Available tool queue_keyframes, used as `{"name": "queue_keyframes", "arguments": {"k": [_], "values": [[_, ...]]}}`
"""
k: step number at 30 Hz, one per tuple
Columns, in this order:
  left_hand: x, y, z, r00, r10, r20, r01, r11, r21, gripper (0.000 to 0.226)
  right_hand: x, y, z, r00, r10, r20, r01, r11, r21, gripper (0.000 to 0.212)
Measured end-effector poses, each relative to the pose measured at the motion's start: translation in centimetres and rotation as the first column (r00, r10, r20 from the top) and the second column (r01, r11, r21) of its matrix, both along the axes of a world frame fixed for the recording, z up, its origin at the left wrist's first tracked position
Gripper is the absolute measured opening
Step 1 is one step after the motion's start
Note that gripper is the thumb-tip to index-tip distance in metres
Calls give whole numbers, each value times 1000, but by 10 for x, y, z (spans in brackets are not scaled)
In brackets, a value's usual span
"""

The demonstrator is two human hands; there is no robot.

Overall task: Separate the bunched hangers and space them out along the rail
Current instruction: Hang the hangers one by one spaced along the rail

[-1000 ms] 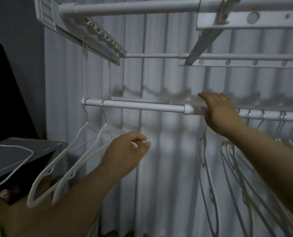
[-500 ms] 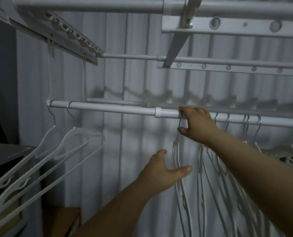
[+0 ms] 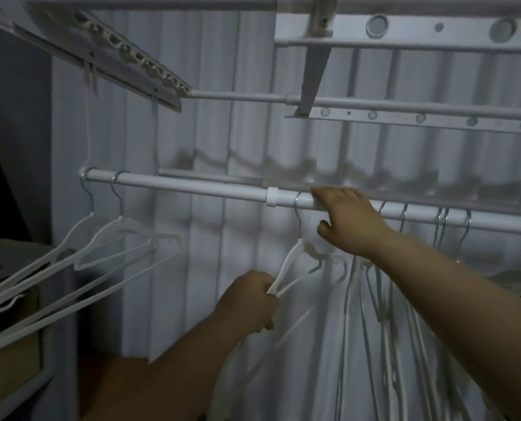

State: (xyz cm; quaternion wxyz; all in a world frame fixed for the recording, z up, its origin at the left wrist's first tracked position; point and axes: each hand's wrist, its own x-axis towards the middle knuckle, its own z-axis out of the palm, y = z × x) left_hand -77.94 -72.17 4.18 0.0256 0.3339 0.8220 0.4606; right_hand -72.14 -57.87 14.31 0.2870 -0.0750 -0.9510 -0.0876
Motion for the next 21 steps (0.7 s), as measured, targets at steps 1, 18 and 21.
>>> {"name": "queue_keyframes", "arguments": {"k": [1, 18, 21], "values": [[1, -1, 2, 1000, 4, -12, -3, 1000, 8, 21, -2, 1, 0, 1000, -2, -1, 2, 1000, -1, 58], [-48, -91, 13, 929, 369, -21, -367, 927, 73, 30, -33, -19, -9, 996, 7, -84, 3, 993, 120, 59], [-62, -115, 10, 905, 425, 4, -424, 903, 69, 28, -43, -29, -10, 996, -7, -90, 17, 993, 117, 57]]}}
